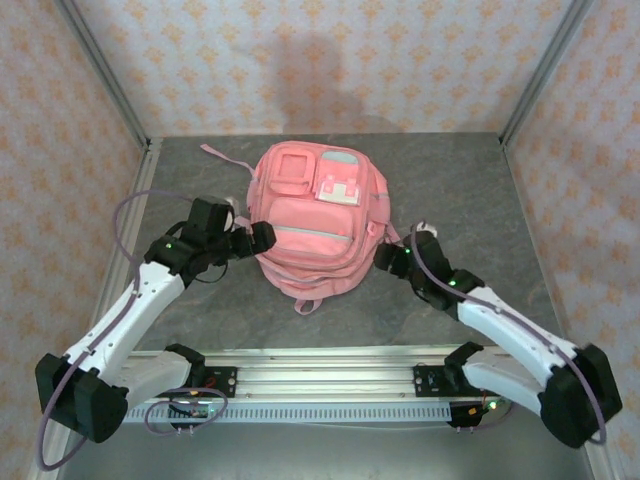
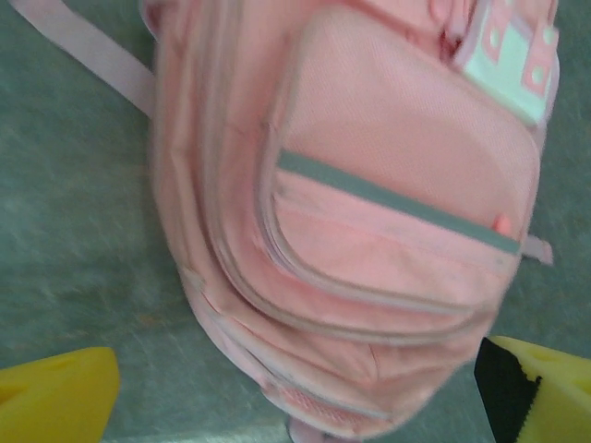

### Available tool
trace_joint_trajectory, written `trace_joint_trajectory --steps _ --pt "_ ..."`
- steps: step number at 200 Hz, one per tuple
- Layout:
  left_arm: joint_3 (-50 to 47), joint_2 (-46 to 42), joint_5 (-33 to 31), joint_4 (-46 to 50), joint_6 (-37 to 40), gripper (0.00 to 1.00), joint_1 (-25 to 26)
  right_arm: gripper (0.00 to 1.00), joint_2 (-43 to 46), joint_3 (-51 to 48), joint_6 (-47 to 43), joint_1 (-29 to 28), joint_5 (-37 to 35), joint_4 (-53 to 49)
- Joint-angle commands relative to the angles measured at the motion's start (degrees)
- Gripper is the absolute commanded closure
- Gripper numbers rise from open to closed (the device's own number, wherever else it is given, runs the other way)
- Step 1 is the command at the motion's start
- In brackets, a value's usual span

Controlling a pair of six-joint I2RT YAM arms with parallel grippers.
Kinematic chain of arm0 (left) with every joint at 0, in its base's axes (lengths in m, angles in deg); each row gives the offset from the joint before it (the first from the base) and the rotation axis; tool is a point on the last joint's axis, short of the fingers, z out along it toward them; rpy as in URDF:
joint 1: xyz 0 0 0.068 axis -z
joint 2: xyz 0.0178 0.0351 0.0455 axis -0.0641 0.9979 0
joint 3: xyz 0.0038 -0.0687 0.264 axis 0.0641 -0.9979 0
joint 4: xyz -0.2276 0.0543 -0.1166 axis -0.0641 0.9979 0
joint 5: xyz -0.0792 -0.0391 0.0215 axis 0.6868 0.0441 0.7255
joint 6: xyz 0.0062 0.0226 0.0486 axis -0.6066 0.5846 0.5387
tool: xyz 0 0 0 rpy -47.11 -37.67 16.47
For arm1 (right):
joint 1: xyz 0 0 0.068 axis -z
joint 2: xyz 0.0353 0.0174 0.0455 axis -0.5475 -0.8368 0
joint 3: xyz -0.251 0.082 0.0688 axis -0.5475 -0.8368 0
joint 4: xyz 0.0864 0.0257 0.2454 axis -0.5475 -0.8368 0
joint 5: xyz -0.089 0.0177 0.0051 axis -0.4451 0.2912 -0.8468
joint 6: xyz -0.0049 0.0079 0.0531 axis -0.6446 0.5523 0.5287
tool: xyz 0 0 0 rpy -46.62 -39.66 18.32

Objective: Pack books, pencil case, and school supplies into a backpack

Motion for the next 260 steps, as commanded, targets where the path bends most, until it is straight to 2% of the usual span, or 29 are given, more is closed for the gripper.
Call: trace_joint_trajectory --steps 1,10,17,28,43,60,69,82,93,102,118,142,149,156,171,181,196,201,209,217,226,234,239,260 --pt "3.1 -3.9 -18.7 -0.1 2.3 0.00 -0.7 0.01 3.9 6.9 -9.4 0.1 -5.2 -3.3" --pt "2.9 -4.9 -25.3 -0.8 2.1 0.00 -0.7 0.01 4.3 8.5 -10.9 0.1 -8.1 -2.8" --pt "1.9 -5.7 -28.1 -2.9 3.0 0.00 -0.8 0.01 4.6 8.8 -12.6 0.1 -10.3 -1.2" --pt "-1.4 -6.3 -27.1 -11.7 9.5 0.00 -0.9 0.01 5.0 8.3 -16.8 0.1 -13.1 2.8" --pt "-6.9 -5.7 -23.3 -23.4 22.7 0.00 -0.8 0.01 5.8 5.7 -24.2 0.1 -13.9 10.0" --pt "-11.1 -3.4 -31.0 -30.8 28.9 0.00 -1.3 0.01 7.0 1.6 -30.4 0.1 -15.1 19.5" --pt "-13.5 -2.2 -33.2 -34.6 31.9 0.00 -2.5 0.01 7.3 -1.6 -34.4 0.2 -16.3 25.4" --pt "-17.4 -0.5 -33.4 -39.9 31.1 0.00 -6.3 0.01 7.0 -6.3 -38.8 0.3 -20.1 34.1" --pt "-19.8 1.8 -28.5 -42.7 29.4 0.00 -10.6 0.00 8.0 -9.9 -40.2 0.5 -25.1 40.5" --pt "-20.8 5.1 -26.4 -44.1 28.6 0.00 -12.7 0.00 9.1 -13.0 -42.5 1.2 -24.8 44.7" --pt "-23.1 10.0 -27.8 -48.5 26.3 0.00 -14.0 0.00 9.2 -17.3 -43.6 3.8 -24.2 50.0" --pt "-29.7 13.6 -31.2 -63.7 27.9 0.00 -15.0 0.00 5.7 -19.0 -41.2 6.6 -24.9 52.1" --pt "-29.5 13.4 -33.1 -63.0 27.4 0.00 -15.4 0.00 4.5 -19.2 -40.7 6.8 -24.5 52.8" --pt "-30.5 14.0 -32.9 -66.7 28.0 0.00 -15.6 0.00 3.3 -19.0 -39.4 7.0 -24.2 53.3" --pt "-33.6 16.7 -28.8 -77.8 28.6 0.00 -15.8 0.00 0.2 -18.8 -37.8 7.9 -21.6 54.6" --pt "-34.2 19.3 -26.7 -80.6 29.5 0.00 -15.7 0.00 -2.3 -18.5 -37.4 8.3 -21.1 55.7" --pt "-34.9 25.7 -18.9 -88.7 33.4 0.00 -15.5 0.00 -6.3 -18.8 -37.5 9.4 -21.8 57.8" --pt "-34.4 25.9 -17.2 -88.0 34.5 0.00 -15.1 0.00 -7.9 -19.1 -37.7 10.0 -22.1 58.5" --pt "-32.0 24.1 -16.7 -80.2 35.1 0.00 -14.7 0.00 -10.4 -20.1 -37.2 11.2 -24.0 60.1" --pt "-32.0 25.9 -18.3 -83.5 34.9 0.00 -14.7 0.00 -13.0 -21.6 -35.8 12.9 -25.1 62.9" --pt "-30.2 25.0 -18.7 -78.2 34.0 0.00 -14.9 0.00 -16.5 -23.1 -34.6 14.5 -24.9 66.2" --pt "-31.0 25.8 -18.7 -81.4 34.1 0.00 -15.0 0.00 -19.1 -23.8 -35.4 15.3 -25.5 71.0" --pt "-30.7 25.4 -18.6 -79.7 34.0 0.00 -15.0 0.00 -20.3 -23.9 -37.0 15.3 -24.6 72.4" --pt "-30.5 25.4 -18.6 -79.5 34.0 0.00 -15.0 0.00 -23.5 -20.6 -36.9 16.9 -22.1 70.5"
